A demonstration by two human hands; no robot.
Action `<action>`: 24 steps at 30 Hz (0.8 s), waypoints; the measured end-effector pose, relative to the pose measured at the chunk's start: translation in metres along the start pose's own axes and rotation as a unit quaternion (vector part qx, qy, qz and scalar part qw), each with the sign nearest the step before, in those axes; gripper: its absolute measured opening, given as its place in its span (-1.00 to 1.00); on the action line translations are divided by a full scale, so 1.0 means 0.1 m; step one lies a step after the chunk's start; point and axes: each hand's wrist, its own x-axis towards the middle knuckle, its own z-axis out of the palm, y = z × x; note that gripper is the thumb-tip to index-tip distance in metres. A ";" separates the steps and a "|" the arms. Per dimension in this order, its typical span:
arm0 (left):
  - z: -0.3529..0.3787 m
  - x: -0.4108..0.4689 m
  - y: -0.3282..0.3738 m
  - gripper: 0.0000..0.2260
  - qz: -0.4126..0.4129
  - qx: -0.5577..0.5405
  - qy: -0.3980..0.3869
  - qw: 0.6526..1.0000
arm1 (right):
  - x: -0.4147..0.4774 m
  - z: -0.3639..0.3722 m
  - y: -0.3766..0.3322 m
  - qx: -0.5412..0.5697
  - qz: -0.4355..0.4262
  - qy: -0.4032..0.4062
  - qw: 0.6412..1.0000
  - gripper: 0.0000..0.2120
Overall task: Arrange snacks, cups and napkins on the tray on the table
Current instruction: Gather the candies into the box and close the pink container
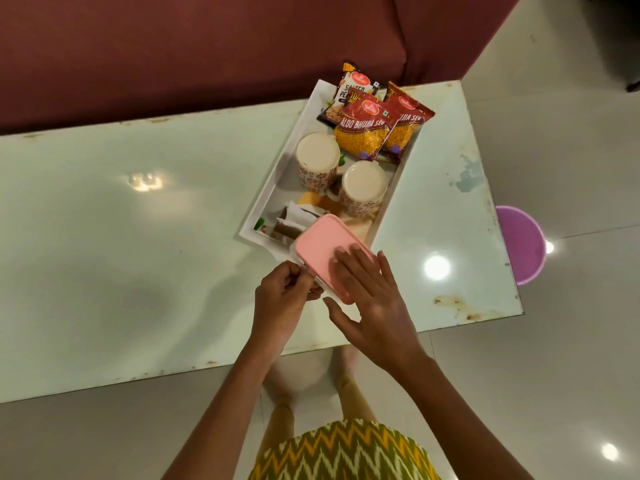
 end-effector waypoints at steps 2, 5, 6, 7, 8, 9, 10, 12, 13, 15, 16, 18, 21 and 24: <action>-0.07 -0.01 -0.02 -0.88 0.002 -0.008 -0.009 1.000 | 0.00 -0.01 -0.07 0.021 0.006 0.007 1.000 -0.51; -0.16 -0.03 -0.02 -0.87 0.001 -0.024 -0.018 1.000 | 0.03 -0.06 -0.18 0.092 0.069 0.050 0.992 -0.46; -0.19 -0.03 -0.02 -0.87 0.002 -0.029 -0.023 0.999 | 0.06 -0.08 -0.20 0.121 0.111 0.060 0.985 -0.46; -0.22 -0.04 -0.02 -0.87 0.004 -0.031 -0.029 0.999 | 0.10 -0.11 -0.22 0.158 0.163 0.060 0.972 -0.45; -0.24 -0.04 -0.02 -0.87 0.004 -0.030 -0.038 0.999 | 0.14 -0.13 -0.23 0.204 0.217 0.054 0.953 -0.45; -0.26 -0.04 -0.02 -0.86 0.006 -0.028 -0.047 0.998 | 0.17 -0.13 -0.23 0.250 0.263 0.043 0.931 -0.45; -0.28 -0.04 -0.02 -0.85 0.007 -0.025 -0.057 0.998 | 0.20 -0.12 -0.23 0.285 0.291 0.030 0.913 -0.46; -0.30 -0.04 -0.02 -0.84 0.011 -0.018 -0.069 0.997 | 0.22 -0.09 -0.22 0.308 0.294 0.011 0.905 -0.49; -0.31 -0.04 -0.02 -0.86 0.015 -0.014 -0.072 0.997 | 0.22 -0.07 -0.23 0.309 0.285 0.004 0.907 -0.52; -0.33 -0.04 -0.02 -0.88 0.022 -0.001 -0.074 0.997 | 0.20 -0.03 -0.24 0.315 0.280 0.002 0.907 -0.54; -0.34 -0.04 -0.02 -0.88 0.024 0.008 -0.076 0.997 | 0.20 -0.01 -0.25 0.319 0.283 0.005 0.904 -0.55; -0.36 -0.04 -0.01 -0.85 0.022 0.013 -0.081 0.996 | 0.18 0.01 -0.28 0.331 0.288 0.013 0.899 -0.55; -0.36 -0.05 0.02 -0.77 -0.003 -0.032 -0.079 0.996 | 0.16 0.06 -0.29 0.340 0.304 0.028 0.890 -0.54; -0.35 -0.06 0.04 -0.65 0.022 -0.007 -0.051 0.998 | 0.15 0.09 -0.31 0.329 0.323 0.028 0.887 -0.52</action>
